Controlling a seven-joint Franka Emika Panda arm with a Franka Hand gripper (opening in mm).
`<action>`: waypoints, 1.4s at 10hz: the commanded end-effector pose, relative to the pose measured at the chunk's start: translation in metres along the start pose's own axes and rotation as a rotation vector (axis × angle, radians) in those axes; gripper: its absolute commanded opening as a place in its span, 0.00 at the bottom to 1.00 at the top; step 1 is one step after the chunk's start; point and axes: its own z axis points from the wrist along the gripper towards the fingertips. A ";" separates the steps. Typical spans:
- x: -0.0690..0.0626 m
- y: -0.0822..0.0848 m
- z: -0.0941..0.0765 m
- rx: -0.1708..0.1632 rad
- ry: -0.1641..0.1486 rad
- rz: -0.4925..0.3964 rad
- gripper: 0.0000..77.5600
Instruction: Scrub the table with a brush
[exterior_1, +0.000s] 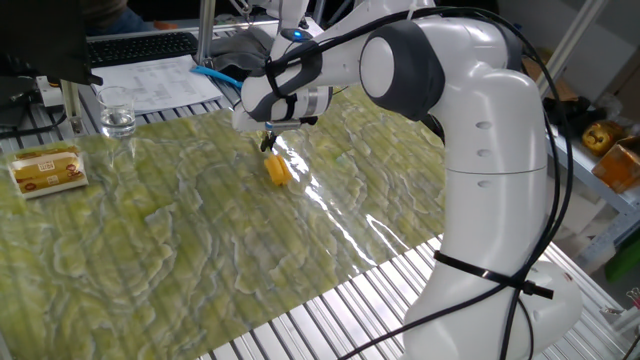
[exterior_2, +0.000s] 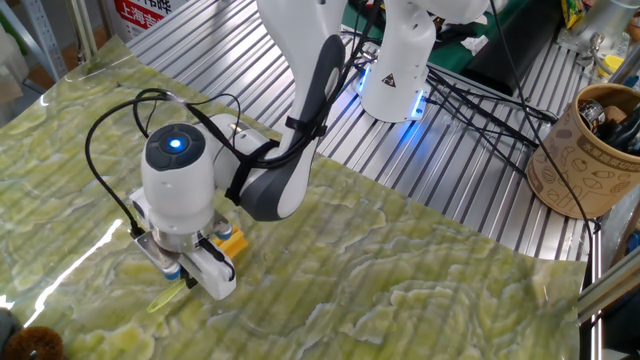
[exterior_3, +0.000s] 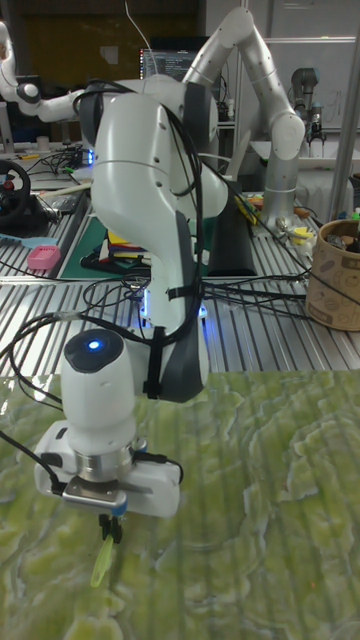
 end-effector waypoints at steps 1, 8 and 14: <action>0.021 0.013 0.003 -0.001 -0.031 0.038 0.02; 0.033 0.042 0.002 -0.014 -0.072 0.147 0.02; 0.023 0.069 0.004 -0.032 -0.106 0.258 0.02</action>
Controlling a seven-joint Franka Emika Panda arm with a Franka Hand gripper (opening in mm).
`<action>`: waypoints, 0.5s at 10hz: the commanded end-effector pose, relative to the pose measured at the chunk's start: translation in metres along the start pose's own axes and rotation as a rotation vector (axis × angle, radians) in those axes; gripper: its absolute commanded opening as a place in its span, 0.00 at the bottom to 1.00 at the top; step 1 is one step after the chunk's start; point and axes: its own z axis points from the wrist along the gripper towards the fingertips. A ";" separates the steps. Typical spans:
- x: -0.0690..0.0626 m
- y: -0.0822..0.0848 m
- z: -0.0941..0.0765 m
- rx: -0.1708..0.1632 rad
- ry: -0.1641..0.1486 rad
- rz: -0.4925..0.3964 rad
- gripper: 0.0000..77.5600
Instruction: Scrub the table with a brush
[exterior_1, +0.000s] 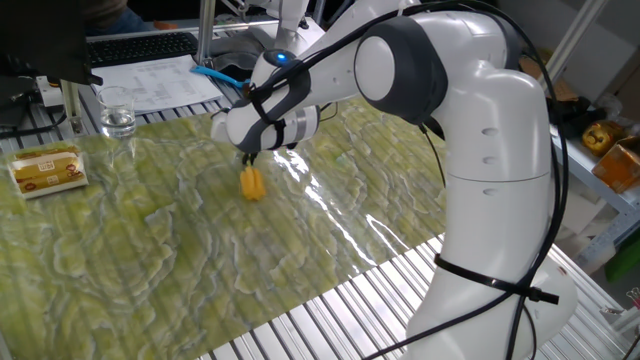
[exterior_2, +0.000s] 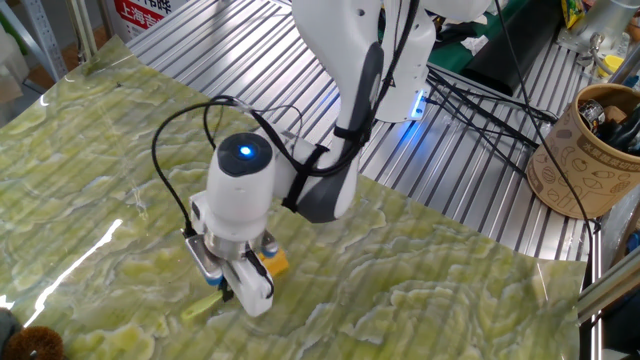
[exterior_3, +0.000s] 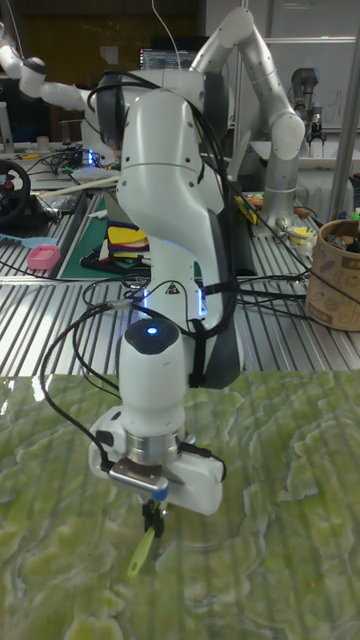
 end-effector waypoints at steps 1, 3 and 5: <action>-0.006 0.007 0.002 -0.013 -0.020 0.031 0.02; -0.011 0.013 0.002 -0.017 -0.006 0.079 0.02; -0.018 0.020 -0.004 -0.018 0.003 0.103 0.02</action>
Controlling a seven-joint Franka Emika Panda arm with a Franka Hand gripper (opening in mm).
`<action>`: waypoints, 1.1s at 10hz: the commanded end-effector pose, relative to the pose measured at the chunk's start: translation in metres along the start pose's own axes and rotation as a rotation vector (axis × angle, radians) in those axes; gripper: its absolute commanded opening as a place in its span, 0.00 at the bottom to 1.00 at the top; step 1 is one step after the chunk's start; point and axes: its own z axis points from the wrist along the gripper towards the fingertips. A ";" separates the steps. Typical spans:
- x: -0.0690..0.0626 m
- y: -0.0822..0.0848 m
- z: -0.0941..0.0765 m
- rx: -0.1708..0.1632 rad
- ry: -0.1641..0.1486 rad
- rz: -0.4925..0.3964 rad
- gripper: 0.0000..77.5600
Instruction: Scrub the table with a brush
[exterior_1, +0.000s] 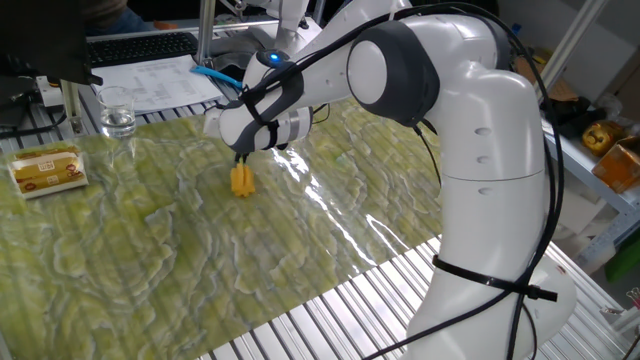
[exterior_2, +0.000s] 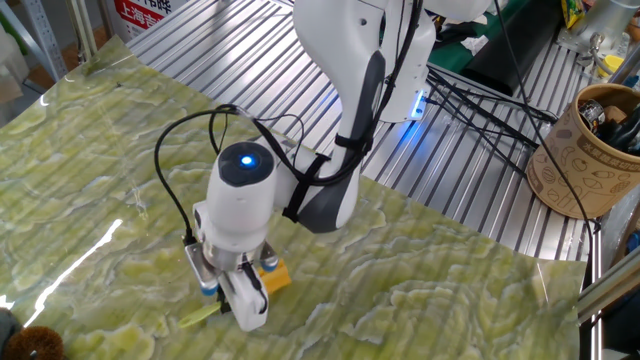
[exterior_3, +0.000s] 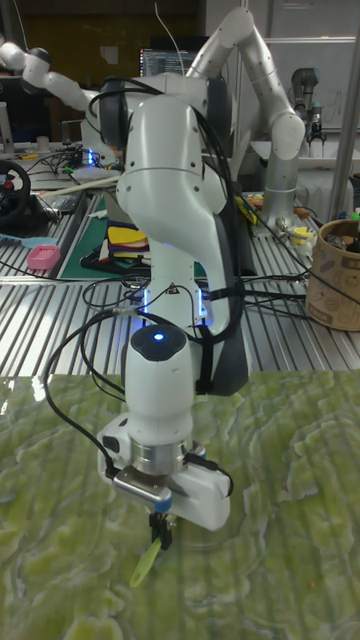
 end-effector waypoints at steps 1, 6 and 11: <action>-0.006 0.007 -0.001 -0.005 -0.025 -0.022 0.02; -0.028 -0.005 0.019 0.000 -0.018 -0.196 0.02; -0.058 -0.037 0.009 0.018 0.016 -0.335 0.02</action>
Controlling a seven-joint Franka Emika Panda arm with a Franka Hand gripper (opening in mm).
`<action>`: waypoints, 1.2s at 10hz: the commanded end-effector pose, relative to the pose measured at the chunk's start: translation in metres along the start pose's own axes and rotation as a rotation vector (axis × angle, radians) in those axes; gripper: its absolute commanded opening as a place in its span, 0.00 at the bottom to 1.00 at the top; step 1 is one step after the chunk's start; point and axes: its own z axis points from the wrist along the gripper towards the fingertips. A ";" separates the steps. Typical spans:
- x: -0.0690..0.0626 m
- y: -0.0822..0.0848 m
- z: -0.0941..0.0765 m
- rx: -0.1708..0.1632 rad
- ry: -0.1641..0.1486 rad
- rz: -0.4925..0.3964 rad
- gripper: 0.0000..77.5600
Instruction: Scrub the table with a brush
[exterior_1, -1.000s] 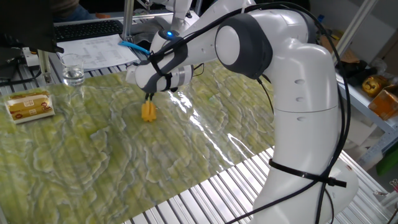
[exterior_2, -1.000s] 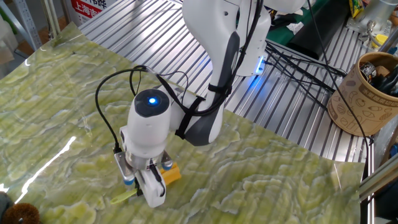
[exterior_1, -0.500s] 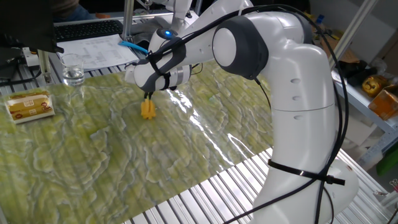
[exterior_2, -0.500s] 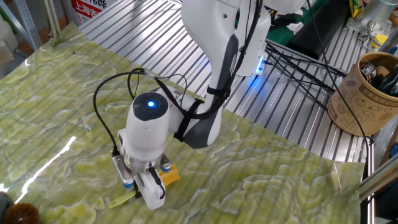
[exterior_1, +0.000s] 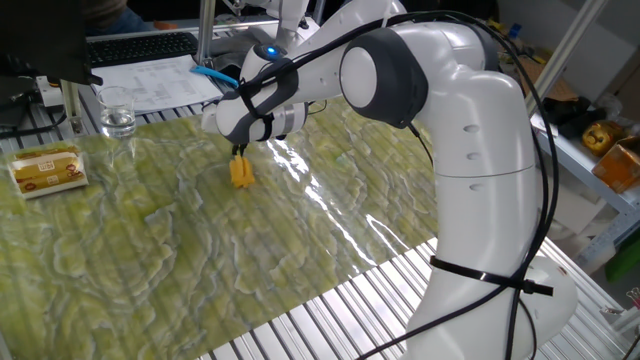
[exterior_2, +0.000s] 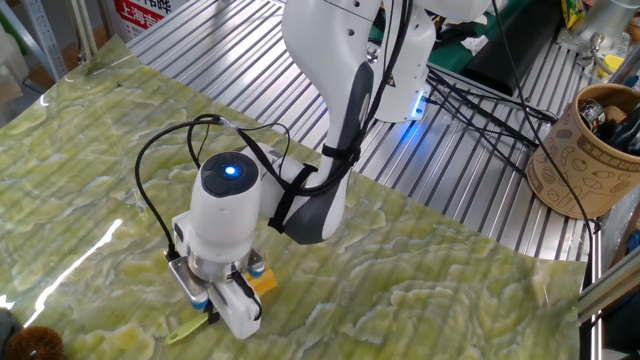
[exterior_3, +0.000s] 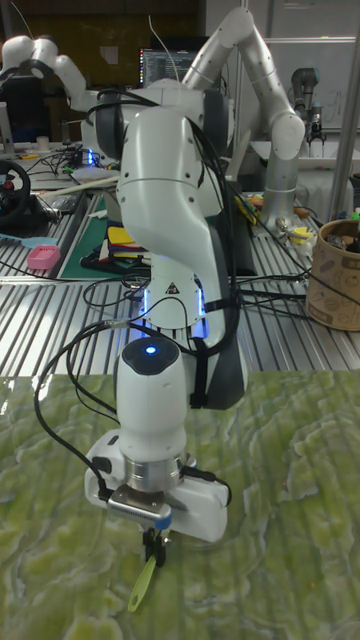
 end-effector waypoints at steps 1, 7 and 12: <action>-0.034 -0.051 -0.003 0.022 0.038 -0.184 0.02; -0.042 -0.069 -0.011 0.046 0.043 -0.253 0.02; -0.052 -0.093 -0.021 0.061 0.051 -0.311 0.02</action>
